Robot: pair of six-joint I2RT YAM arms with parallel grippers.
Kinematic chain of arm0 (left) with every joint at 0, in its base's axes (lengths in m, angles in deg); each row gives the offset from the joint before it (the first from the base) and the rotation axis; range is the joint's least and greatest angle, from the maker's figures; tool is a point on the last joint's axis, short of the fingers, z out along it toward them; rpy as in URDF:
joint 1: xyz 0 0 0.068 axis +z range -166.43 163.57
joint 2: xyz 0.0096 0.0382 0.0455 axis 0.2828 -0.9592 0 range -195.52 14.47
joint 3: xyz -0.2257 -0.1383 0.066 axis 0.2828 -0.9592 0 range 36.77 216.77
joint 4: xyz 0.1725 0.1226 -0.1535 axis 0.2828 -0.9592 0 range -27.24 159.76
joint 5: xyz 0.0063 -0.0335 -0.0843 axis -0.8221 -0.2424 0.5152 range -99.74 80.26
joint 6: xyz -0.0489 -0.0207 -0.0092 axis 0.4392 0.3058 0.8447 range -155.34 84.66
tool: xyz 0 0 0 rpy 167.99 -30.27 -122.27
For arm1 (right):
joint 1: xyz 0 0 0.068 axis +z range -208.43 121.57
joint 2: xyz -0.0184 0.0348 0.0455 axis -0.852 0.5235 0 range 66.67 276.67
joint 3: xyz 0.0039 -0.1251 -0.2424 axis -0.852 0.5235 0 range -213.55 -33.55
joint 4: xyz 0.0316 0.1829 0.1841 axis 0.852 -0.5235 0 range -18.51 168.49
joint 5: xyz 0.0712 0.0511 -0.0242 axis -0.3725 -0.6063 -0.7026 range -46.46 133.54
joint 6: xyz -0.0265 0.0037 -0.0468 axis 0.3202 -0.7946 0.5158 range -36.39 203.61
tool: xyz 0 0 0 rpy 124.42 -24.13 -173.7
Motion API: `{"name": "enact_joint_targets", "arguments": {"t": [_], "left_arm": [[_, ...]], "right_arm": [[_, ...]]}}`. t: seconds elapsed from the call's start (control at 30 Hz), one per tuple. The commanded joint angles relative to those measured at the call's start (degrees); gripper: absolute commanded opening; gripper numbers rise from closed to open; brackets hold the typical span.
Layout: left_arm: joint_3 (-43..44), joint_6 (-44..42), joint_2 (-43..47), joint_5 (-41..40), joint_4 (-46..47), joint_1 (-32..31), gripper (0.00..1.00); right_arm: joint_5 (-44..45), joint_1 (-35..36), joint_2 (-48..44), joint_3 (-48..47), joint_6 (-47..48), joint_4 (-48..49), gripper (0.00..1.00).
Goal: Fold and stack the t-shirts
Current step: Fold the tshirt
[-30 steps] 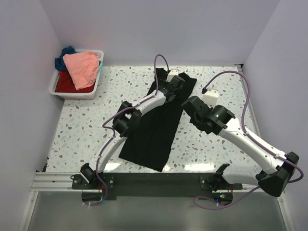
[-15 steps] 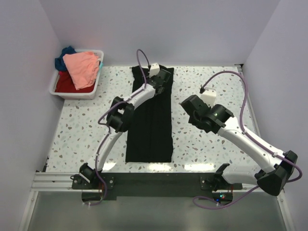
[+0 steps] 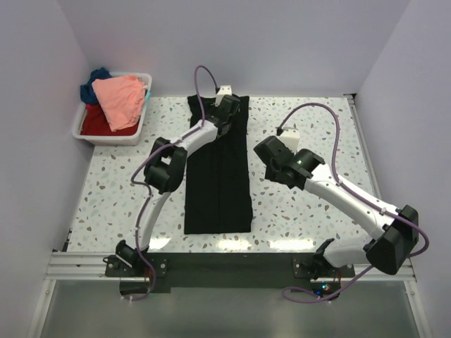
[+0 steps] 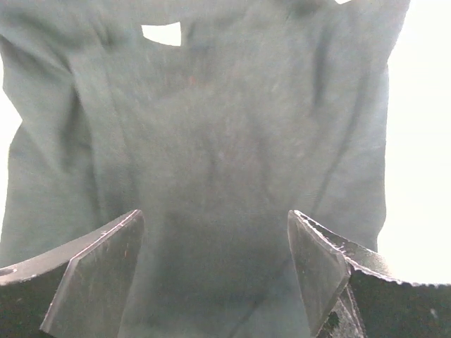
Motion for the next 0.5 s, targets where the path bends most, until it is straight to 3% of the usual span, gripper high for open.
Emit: {"name": "enact_joint_targets", "arguments": {"t": [0.0,0.03,0.1,0.17,0.43,0.47], "left_arm": [[-1.81,-4.69,13.1,-1.21,2.46,0.02,0.94],[-2.34,-4.52,14.25,-2.18,0.96,0.02,1.0],[-4.44,-3.47,17.5,-2.45,-4.47,0.28,1.0],[-7.34,-1.97,21.7,-1.49,-7.65,0.55,1.0],[-38.0,5.06,42.63,7.12,-8.63,2.39,1.0],[-42.9,5.68,46.91,7.91,-8.46,2.57,0.95]], "right_arm": [[-2.86,-1.09,1.99,0.85,3.34,6.99,0.39],[-3.82,-1.62,2.34,1.2,3.96,8.82,0.43],[-6.28,-2.85,3.57,1.55,5.18,10.24,0.48],[-8.91,-3.9,4.01,2.43,6.94,12.96,0.43],[-15.86,-6.02,6.3,5.94,9.94,17.27,0.51],[-16.56,-6.28,6.47,6.12,10.55,17.45,0.51]]}}
